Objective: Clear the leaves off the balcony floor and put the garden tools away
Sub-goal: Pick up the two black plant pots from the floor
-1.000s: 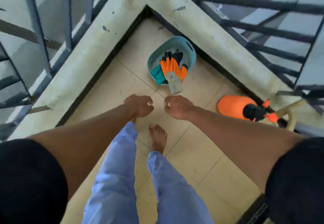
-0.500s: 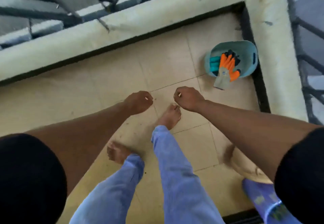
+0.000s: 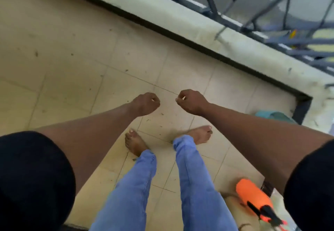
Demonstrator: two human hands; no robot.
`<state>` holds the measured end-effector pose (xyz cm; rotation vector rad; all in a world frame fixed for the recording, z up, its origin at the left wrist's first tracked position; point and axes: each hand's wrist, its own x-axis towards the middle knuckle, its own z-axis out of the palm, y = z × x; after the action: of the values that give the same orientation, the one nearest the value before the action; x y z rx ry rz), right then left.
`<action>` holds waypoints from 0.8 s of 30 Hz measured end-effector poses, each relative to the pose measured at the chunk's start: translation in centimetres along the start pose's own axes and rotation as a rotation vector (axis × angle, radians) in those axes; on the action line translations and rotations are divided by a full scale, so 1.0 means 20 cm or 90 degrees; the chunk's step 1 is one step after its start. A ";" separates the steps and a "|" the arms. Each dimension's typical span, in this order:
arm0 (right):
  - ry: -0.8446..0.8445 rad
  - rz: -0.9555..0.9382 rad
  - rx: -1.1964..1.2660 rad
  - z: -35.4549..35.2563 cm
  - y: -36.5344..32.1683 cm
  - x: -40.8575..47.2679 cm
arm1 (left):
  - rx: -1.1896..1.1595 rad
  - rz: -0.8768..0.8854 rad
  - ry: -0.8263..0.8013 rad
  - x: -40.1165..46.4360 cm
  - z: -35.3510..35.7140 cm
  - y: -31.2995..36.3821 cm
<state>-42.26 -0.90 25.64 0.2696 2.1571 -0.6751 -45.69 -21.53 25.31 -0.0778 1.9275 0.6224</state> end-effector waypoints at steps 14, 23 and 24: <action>-0.172 -0.193 -0.344 0.30 -1.53 0.41 | -0.383 -0.236 0.194 -0.44 -0.58 -1.32; -0.264 -0.293 -0.507 0.45 -2.17 0.75 | -0.598 -0.301 0.183 -0.47 -0.84 -1.65; -0.269 -0.295 -0.516 0.44 -2.24 0.78 | -0.616 -0.309 0.181 -0.48 -0.89 -1.68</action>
<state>-64.58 -43.68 25.71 -0.7530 1.9010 -0.0375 -45.39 -60.72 26.04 -1.2514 1.6002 1.1856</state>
